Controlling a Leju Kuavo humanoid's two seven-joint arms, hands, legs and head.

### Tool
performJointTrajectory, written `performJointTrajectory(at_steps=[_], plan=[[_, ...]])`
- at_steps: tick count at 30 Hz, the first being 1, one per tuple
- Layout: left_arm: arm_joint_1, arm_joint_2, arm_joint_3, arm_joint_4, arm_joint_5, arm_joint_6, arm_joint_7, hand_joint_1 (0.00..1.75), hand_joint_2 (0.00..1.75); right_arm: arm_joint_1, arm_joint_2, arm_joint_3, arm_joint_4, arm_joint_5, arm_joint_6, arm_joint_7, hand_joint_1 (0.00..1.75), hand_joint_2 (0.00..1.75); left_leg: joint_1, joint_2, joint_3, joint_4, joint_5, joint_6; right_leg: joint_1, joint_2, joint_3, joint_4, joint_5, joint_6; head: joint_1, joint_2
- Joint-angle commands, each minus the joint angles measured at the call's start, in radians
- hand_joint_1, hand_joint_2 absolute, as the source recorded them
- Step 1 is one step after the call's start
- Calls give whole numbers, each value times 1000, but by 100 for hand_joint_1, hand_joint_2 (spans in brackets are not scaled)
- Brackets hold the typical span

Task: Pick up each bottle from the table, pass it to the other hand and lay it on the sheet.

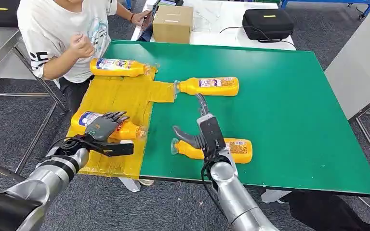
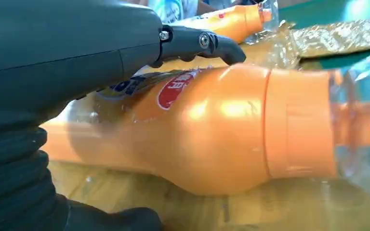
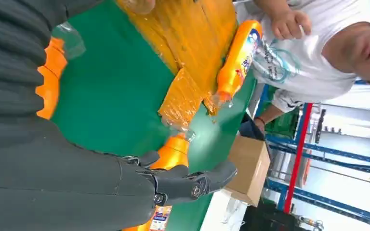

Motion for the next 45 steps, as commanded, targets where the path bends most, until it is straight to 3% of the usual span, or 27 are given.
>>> performJointTrajectory(at_steps=[1,3,4,9,13,22,34,41,45], plan=[[217,-20,262,-232,399,-26,-222,0,175,-51,-53,58,92,94,-58,44,0,0,-1,2,5,-2,-1,0,-1,2,3,-2,-1,-1,0,0],[292,-21,256,-360,571,-66,-222,0,175,-48,-74,66,105,142,-88,74,0,0,0,2,6,-3,-2,0,0,2,5,-3,-2,-1,0,0],[311,-29,267,-394,622,-80,-222,0,175,-52,-85,73,115,163,-91,93,0,175,0,2,4,-2,-2,0,0,1,3,-3,-2,-1,0,0],[386,-82,305,-512,771,-120,-222,0,175,-89,-125,79,209,254,-83,170,0,175,0,1,-2,-1,-1,0,0,0,-2,-2,-1,0,0,0],[357,-135,368,-438,811,-164,-222,0,175,-108,-151,94,254,349,-114,239,0,175,0,-2,-5,0,-1,0,0,-2,-4,-2,-1,0,0,0],[350,-137,371,-431,809,-165,-222,0,175,-105,-151,92,250,353,-111,240,0,175,0,-1,-7,0,-1,0,0,-1,-7,-1,-1,0,0,0],[338,-216,487,-486,902,-277,-222,0,175,-18,-247,71,113,525,-36,382,0,175,0,-4,-5,1,-3,0,1,-4,-3,-1,-3,-1,0,0],[323,-235,505,-474,923,-301,-222,0,175,8,-265,79,91,545,21,390,0,175,0,-4,-6,0,-1,0,1,-4,-5,-2,-2,-1,0,0],[317,-241,519,-470,934,-313,-222,0,175,73,-286,93,3,577,51,396,0,175,1,-4,-4,1,-3,-1,1,-4,-2,-2,-3,-1,0,0]])
